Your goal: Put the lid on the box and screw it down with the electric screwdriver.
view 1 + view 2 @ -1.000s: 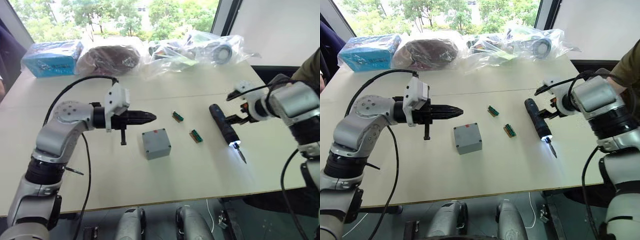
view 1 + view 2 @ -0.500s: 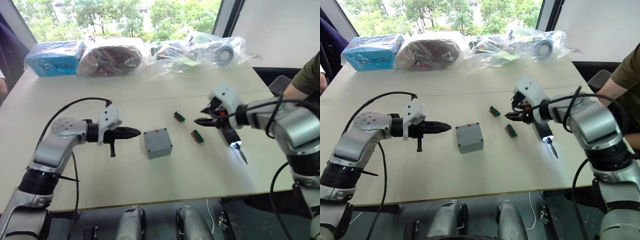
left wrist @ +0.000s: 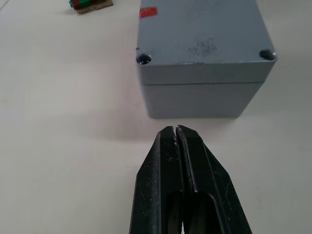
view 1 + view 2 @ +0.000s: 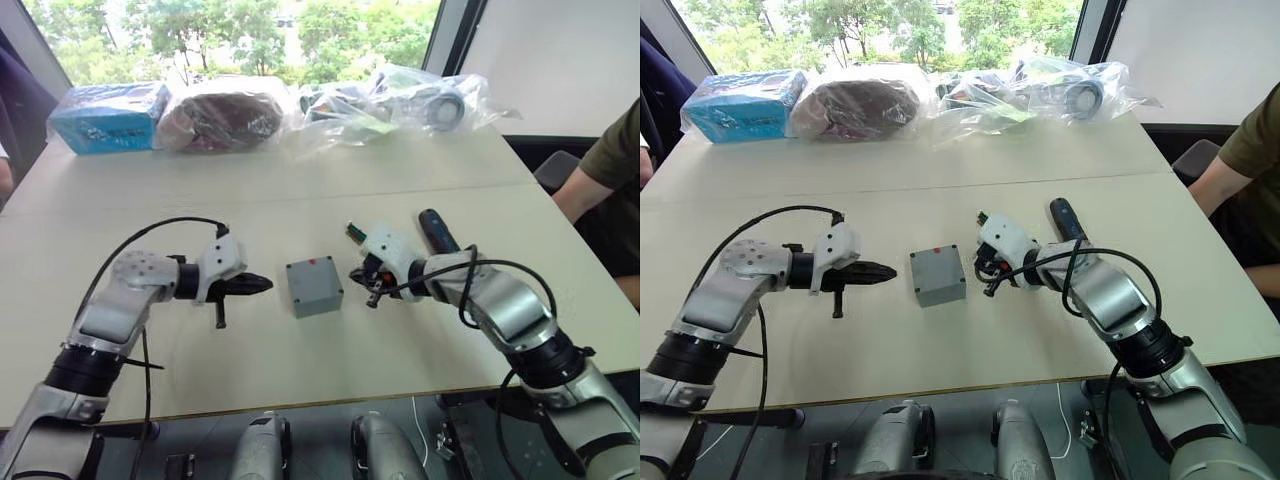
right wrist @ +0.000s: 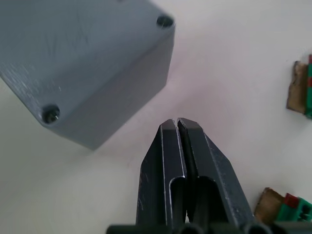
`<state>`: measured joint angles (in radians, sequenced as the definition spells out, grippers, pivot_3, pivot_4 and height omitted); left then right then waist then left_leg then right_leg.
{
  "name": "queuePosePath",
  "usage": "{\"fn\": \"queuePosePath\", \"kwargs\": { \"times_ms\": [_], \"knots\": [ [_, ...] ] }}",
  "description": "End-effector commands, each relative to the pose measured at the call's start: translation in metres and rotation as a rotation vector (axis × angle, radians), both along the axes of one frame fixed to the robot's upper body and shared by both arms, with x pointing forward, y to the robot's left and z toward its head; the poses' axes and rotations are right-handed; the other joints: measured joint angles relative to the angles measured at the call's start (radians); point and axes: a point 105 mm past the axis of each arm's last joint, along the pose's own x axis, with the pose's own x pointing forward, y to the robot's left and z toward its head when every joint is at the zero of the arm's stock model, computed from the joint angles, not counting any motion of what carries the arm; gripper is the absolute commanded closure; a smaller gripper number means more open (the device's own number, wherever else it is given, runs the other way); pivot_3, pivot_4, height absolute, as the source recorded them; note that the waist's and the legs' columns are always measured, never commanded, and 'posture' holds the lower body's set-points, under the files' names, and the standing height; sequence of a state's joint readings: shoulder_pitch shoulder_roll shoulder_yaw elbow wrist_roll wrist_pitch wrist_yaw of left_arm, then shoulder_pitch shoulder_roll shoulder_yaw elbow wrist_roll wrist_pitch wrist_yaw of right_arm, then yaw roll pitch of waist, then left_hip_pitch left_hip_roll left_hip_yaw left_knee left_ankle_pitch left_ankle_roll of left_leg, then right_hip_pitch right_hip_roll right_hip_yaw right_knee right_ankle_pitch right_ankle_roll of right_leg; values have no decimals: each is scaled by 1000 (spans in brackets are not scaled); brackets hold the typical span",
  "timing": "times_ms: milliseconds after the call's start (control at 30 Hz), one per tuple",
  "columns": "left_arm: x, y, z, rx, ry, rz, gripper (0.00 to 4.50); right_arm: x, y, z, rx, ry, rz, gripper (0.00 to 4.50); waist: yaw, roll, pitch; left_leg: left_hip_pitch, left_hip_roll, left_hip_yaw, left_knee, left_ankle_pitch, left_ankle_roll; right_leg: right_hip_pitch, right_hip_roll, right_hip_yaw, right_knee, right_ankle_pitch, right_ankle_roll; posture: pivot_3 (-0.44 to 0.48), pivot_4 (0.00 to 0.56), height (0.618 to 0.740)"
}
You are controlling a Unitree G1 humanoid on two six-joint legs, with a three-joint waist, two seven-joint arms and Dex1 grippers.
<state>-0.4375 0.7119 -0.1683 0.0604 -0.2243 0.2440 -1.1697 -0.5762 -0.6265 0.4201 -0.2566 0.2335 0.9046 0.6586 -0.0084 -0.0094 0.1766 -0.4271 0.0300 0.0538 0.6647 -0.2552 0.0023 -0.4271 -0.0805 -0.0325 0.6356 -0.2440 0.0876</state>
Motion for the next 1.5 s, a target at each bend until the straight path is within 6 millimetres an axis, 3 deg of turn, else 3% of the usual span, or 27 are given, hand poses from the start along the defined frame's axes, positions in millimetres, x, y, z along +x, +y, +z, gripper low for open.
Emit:
{"fn": "queuePosePath", "kwargs": {
  "times_ms": [33, 433, 600, 800, 1033, 1233, 1500],
  "knots": [
    [6, -7, 6, 2, -62, -13, 4500, -3, 8, 0, 12, -30, 34, 4472, 0, 0, 0, 0, 0, 0, 0, 0, 0, 0, 0, 0, 0, 0, 0, 0, 150, 740],
    [32, -35, 7, -64, -118, 16, 4500, -29, 25, 1, 2, 16, 146, 4472, 1, -1, 0, 0, 0, -1, 2, 0, 0, 0, 0, 0, 4, 0, 0, 0, 150, 740],
    [40, -37, 5, -57, -131, 26, 4500, -32, 24, 7, -13, 2, 156, 4472, 0, -1, 0, 1, 0, -1, 2, 0, 0, 0, 0, -1, 6, 0, 0, 0, 150, 740],
    [36, -21, 2, 0, -119, 11, 4500, -15, -4, 28, -86, -88, 76, 4472, -1, -1, 0, 1, 0, -1, 3, 0, 0, 0, 0, -1, 7, 0, 0, 0, 150, 740],
    [-1, -11, 0, 44, -16, -122, 4500, 16, -26, 48, -106, -178, -10, 4472, -4, -1, 0, 1, 0, -1, 2, 0, 0, -1, 0, 0, 8, 0, 0, 0, 150, 740],
    [-9, -21, 1, 18, 6, -138, 4500, 45, -17, 44, -87, -209, -35, 4472, 0, -1, 0, 1, 0, -1, 3, 0, 0, -1, -1, 0, 10, 0, 0, 0, 150, 740],
    [-1, -30, -1, 17, -23, -112, 4500, 47, 3, 15, -66, -142, 4, 4472, -3, -1, 0, 1, 0, -1, 3, 0, 0, -2, 0, 0, 10, 0, 0, 0, 150, 740]
  ]
}}
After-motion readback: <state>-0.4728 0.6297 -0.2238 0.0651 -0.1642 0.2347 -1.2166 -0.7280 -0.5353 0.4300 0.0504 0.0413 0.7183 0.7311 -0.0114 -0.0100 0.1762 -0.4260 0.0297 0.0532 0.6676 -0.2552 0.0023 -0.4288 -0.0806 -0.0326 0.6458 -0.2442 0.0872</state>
